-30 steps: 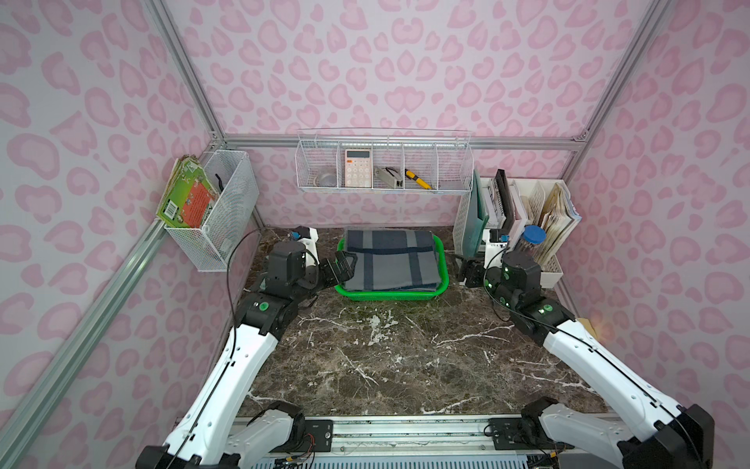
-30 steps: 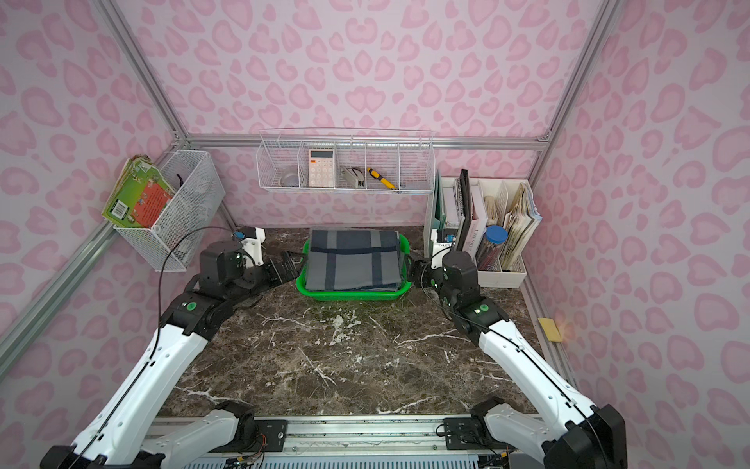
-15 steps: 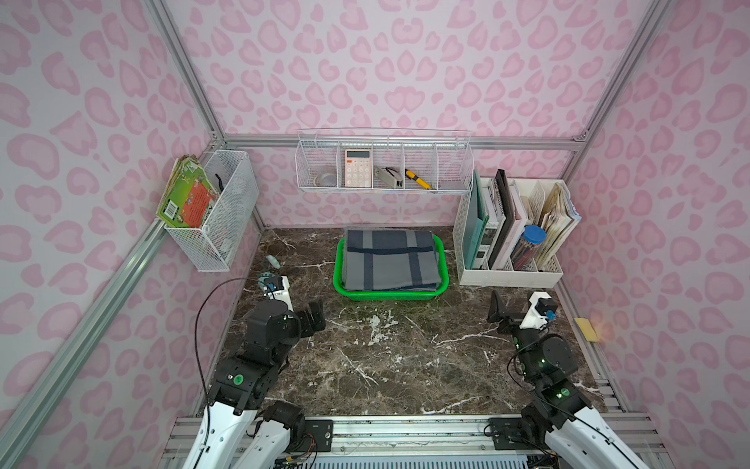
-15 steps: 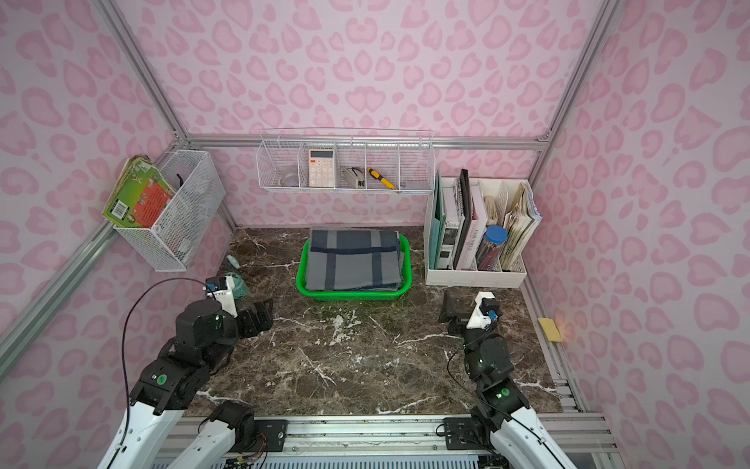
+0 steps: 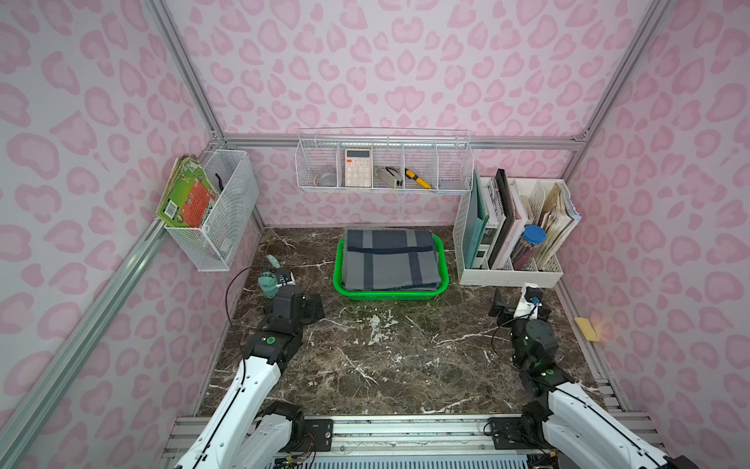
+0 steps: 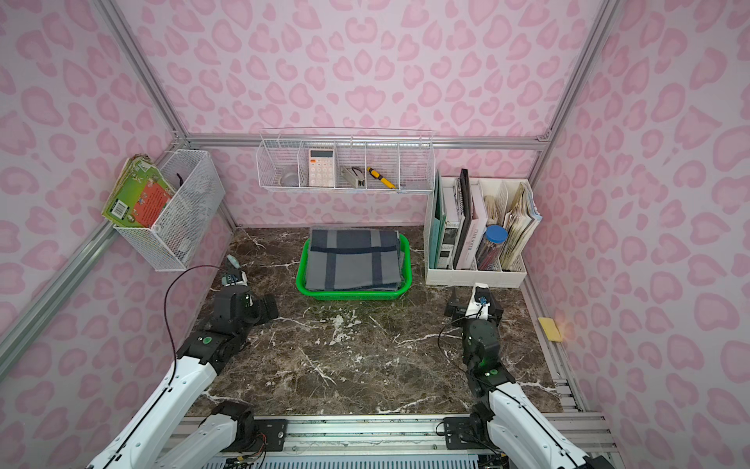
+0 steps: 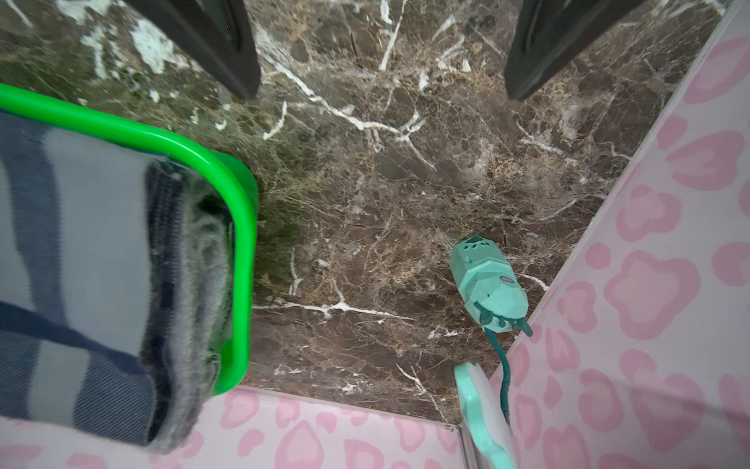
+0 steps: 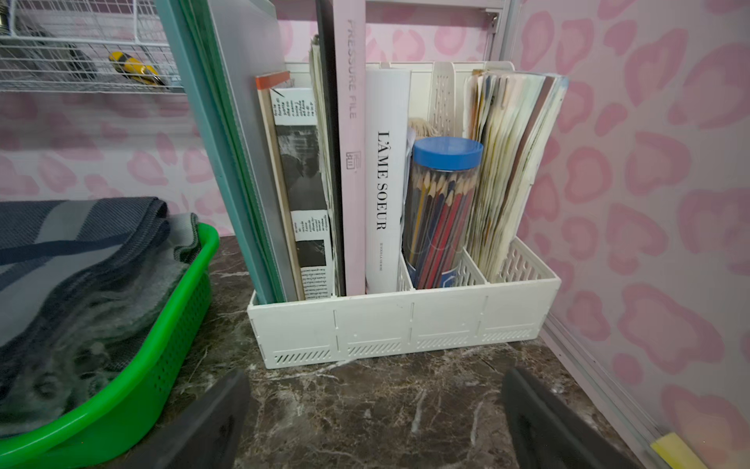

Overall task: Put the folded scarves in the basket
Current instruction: Reset both arms

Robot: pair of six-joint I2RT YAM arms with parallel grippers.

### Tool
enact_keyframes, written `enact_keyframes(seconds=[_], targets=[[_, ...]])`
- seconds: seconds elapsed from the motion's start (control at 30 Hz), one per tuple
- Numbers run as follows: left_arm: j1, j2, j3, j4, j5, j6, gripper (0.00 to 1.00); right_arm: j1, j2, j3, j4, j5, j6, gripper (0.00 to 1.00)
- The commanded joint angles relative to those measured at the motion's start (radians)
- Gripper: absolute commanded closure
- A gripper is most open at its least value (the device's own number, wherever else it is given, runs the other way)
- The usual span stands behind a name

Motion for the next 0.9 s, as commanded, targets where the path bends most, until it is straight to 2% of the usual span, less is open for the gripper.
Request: enact_keyframes(seconds=[0.0, 0.17, 0.4, 0.5, 0.6, 0.8, 0.87], targets=[[0.030, 0.058, -0.038, 0.193, -0.004, 0.041, 0.01, -0.036, 0.074, 0.017, 0.068, -0.026, -0.019, 0.01], [0.091, 0.220, 0.008, 0.151, -0.076, -0.053, 0.01, -0.096, 0.199, 0.018, 0.104, -0.033, -0.022, 0.01], [0.134, 0.363, -0.013, 0.294, -0.053, -0.043, 0.01, -0.116, 0.337, 0.008, 0.205, -0.070, -0.036, 0.01], [0.138, 0.437, -0.001, 0.329, -0.128, -0.061, 0.01, -0.124, 0.419, 0.005, 0.276, -0.077, -0.032, 0.01], [0.147, 0.489, -0.028, 0.447, -0.126, -0.025, 0.01, -0.130, 0.449, 0.067, 0.176, -0.089, -0.025, 0.01], [0.148, 0.512, -0.111, 0.676, -0.105, 0.031, 0.01, -0.165, 0.485, 0.069, 0.243, -0.122, -0.023, 0.01], [0.148, 0.507, -0.138, 0.754, -0.030, 0.126, 0.01, -0.184, 0.505, 0.082, 0.250, -0.151, -0.020, 0.01]])
